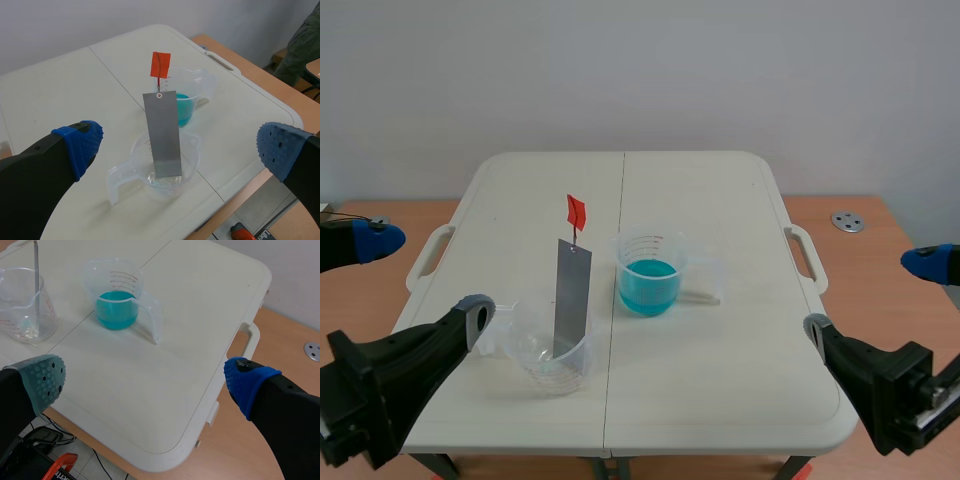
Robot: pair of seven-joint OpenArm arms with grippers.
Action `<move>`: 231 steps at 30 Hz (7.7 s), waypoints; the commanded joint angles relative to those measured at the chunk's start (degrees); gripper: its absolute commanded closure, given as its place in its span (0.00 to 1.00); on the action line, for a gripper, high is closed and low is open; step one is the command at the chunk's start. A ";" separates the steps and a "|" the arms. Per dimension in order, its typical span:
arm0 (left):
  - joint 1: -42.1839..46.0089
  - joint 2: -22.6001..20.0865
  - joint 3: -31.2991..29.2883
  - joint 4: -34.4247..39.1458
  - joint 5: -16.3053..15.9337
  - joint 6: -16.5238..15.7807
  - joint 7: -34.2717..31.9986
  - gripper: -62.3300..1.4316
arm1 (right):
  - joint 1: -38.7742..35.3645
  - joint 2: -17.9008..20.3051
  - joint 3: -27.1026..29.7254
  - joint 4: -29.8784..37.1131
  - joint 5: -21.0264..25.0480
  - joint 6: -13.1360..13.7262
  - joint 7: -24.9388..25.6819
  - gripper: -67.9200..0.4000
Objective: Hold the metal plate by the orange handle, dip it into the blue solution, take it out and point at it, then put the plate back in the beaker on the left.
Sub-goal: 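Lift the metal plate out of the left beaker, then move the plate over the blue solution, then point at the plate with the left hand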
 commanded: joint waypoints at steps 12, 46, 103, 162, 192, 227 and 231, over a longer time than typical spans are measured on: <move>-0.02 0.28 -0.04 0.31 -0.39 -0.04 -1.01 0.00 | 0.66 0.09 0.00 0.79 0.66 2.16 0.90 0.02; 9.27 -4.13 -6.80 -0.17 1.16 26.18 -1.66 0.85 | 26.60 -3.41 -22.67 -11.02 2.62 3.91 1.70 0.02; 20.94 -7.32 10.43 -35.39 8.87 16.83 -1.25 0.85 | 51.34 -23.08 -40.19 -33.42 2.14 1.70 -3.67 0.43; 20.11 -7.32 10.43 -35.39 8.85 16.83 -1.22 0.85 | 51.10 -22.71 -40.24 -29.68 -0.28 15.72 -1.53 0.98; 20.13 -7.17 10.43 -35.39 8.83 16.83 -1.20 0.85 | 49.81 -18.40 -40.04 -11.69 -1.29 15.47 -9.44 0.98; 19.45 -7.21 10.43 -35.39 9.03 16.83 -1.44 0.85 | 52.81 -4.90 -26.23 -3.41 9.14 15.26 -11.82 0.98; 19.04 -8.22 9.94 -35.39 10.64 16.85 -1.31 0.85 | 55.08 -3.65 -26.25 -3.52 11.06 15.02 -12.90 0.98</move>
